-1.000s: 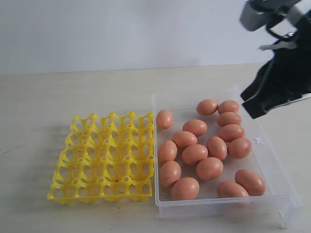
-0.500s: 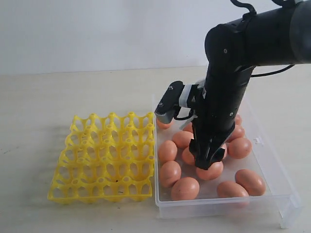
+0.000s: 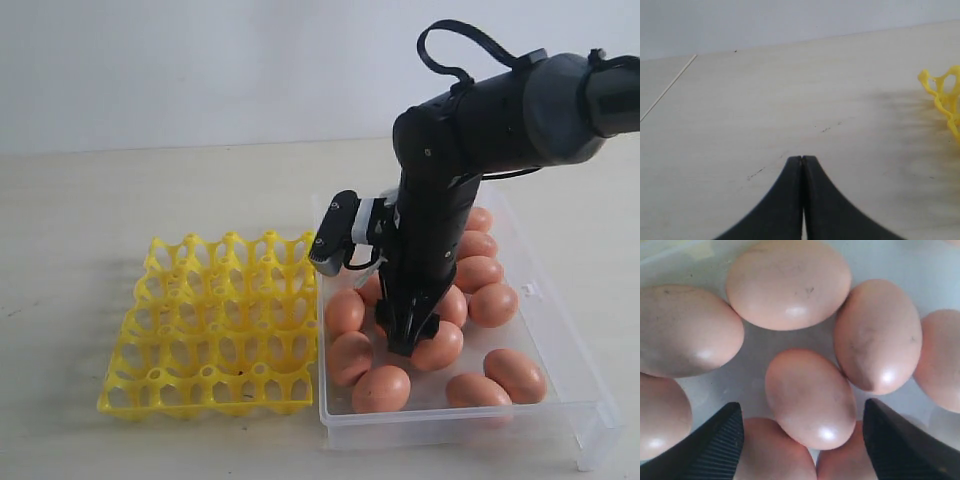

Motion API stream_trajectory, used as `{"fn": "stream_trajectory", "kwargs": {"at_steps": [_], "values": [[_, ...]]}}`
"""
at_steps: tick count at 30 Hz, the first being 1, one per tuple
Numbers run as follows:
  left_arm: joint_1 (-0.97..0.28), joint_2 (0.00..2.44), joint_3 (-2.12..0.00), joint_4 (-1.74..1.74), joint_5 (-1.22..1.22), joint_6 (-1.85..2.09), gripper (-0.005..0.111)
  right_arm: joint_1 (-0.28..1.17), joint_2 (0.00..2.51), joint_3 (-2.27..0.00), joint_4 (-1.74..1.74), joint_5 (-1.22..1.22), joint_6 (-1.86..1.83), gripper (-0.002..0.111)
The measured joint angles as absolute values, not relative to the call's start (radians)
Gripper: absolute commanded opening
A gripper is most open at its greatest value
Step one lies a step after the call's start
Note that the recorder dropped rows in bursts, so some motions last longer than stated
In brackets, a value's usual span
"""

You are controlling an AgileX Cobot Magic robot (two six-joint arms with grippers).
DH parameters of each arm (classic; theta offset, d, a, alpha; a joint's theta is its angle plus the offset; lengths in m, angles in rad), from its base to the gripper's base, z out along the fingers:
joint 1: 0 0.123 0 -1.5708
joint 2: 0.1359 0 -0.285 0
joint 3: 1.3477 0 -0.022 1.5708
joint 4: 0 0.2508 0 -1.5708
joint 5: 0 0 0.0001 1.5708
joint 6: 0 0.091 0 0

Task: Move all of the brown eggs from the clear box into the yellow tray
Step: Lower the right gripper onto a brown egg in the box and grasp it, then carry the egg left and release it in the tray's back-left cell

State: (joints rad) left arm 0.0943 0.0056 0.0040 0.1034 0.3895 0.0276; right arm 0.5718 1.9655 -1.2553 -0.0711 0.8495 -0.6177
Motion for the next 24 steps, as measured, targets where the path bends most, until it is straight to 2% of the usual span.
{"fn": "stream_trajectory", "kwargs": {"at_steps": [3,8,9,17,20,24], "values": [[0.094,0.006,0.004,0.103,0.389,0.028,0.000,0.572,1.992,-1.255,-0.076,0.833,-0.618,0.051],[0.094,0.006,0.004,0.103,0.389,0.028,0.000,0.572,2.004,-1.255,-0.078,0.806,-0.618,0.004],[0.094,0.006,0.004,0.103,0.389,0.028,0.000,0.572,2.004,-1.255,-0.078,0.800,-0.618,0.000],[0.094,0.006,0.004,0.103,0.389,0.028,0.000,0.572,1.949,-1.255,-0.078,0.738,-0.611,0.000],[0.094,0.006,0.004,0.103,0.389,0.028,0.000,0.572,1.861,-1.255,-0.038,0.584,-0.575,0.000],[0.094,0.006,0.004,0.103,0.389,0.028,0.000,0.600,1.754,-1.246,0.084,0.225,-0.544,0.000]]}}
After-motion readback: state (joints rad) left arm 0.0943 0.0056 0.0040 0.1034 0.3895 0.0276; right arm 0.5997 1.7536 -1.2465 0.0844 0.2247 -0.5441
